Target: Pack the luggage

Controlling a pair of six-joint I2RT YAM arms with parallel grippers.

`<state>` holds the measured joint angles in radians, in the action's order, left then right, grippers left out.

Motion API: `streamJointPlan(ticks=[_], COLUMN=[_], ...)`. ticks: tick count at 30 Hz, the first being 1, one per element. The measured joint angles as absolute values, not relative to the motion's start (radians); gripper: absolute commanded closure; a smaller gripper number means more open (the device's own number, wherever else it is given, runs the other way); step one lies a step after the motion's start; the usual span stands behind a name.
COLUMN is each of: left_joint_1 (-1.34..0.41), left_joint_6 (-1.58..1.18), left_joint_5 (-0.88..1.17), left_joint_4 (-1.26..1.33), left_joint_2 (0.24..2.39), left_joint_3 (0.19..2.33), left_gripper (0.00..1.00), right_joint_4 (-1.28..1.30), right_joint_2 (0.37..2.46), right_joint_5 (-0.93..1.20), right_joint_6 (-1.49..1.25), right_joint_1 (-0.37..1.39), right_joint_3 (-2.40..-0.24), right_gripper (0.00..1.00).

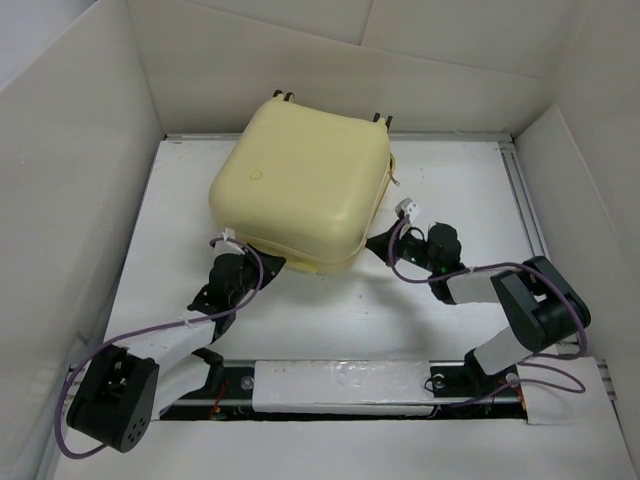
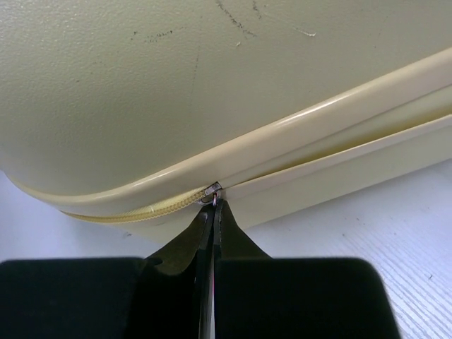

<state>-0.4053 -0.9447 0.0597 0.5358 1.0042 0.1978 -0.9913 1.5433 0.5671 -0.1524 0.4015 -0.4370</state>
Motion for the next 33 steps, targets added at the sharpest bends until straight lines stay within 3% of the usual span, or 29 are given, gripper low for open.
streamJointPlan(ticks=[6,22,33], left_joint_1=[-0.400,-0.391,-0.438], left_joint_6=[-0.947,-0.997,-1.016], left_joint_5=[0.064,0.063,-0.034], left_joint_4=[0.606,0.693,0.746], left_joint_2=[1.058,1.111,1.116], left_joint_3=[0.199,0.193,0.178], left_gripper=[1.00,1.00,1.00], right_joint_4=[-1.011,-0.813,-0.522], right_joint_2=[1.528,1.328,1.594], right_joint_5=[0.445,-0.316,-0.715], right_joint_6=[-0.154,-0.326,-0.484], right_joint_1=[0.448,0.985,1.229], right_joint_3=[-0.413,-0.336,-0.712], right_gripper=[1.00,1.00,1.00])
